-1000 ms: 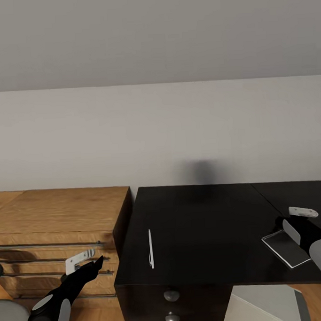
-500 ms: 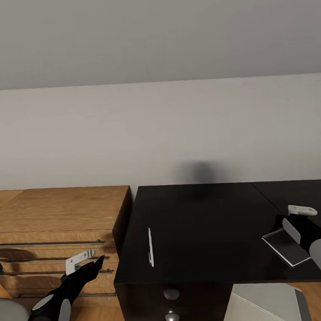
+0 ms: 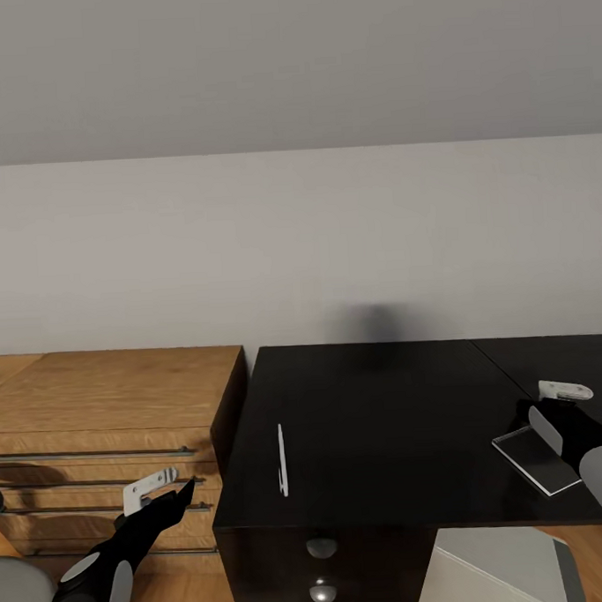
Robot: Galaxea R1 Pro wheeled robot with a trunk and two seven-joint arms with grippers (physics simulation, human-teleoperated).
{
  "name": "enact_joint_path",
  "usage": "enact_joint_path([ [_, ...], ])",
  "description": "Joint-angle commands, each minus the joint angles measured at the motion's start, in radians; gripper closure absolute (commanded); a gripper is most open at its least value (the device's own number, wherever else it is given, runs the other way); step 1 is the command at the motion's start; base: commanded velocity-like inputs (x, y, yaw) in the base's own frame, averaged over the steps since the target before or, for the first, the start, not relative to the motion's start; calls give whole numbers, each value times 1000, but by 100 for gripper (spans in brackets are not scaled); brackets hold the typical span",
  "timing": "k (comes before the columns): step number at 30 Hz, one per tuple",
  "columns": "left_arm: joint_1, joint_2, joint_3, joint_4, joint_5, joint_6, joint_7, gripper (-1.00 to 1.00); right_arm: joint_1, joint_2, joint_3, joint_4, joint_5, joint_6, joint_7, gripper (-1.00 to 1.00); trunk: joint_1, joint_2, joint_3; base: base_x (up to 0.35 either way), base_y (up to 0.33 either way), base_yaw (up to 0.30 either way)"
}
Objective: In the bedroom, organize the workspace by keeping the computer under the desk, ensuring the monitor is on the desk, placing the keyboard on the desk next to the monitor, placing the mouse on the desk next to the keyboard, moving the folder from the swivel chair onto the desk next to the mouse, stacking the notebook on top of the folder with the pen on top of the notebook, and positioning the swivel chair next to the desk.
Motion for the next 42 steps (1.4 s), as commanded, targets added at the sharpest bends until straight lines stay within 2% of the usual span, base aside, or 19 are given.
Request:
enact_joint_path([
  [1, -1, -1, 3, -1, 5, 6, -4, -100, 1, -1, 8, 58, -19, 9, -3, -100, 0, 0, -1, 0, 0, 0],
  [13, -1, -1, 4, -1, 5, 6, -4, -100, 1, -1, 8, 58, -19, 9, -5, -100, 0, 0, -1, -1, 0, 0],
  [25, -1, -1, 1, -1, 5, 5, -6, -100, 1, -1, 8, 58, -19, 9, -5, -100, 0, 0, -1, -183, 0, 0],
  [42, -1, -2, -4, -1, 5, 5, -7, -100, 1, 1, 8, 58, -19, 9, -5, -100, 0, 0, -1, -22, 0, 0],
])
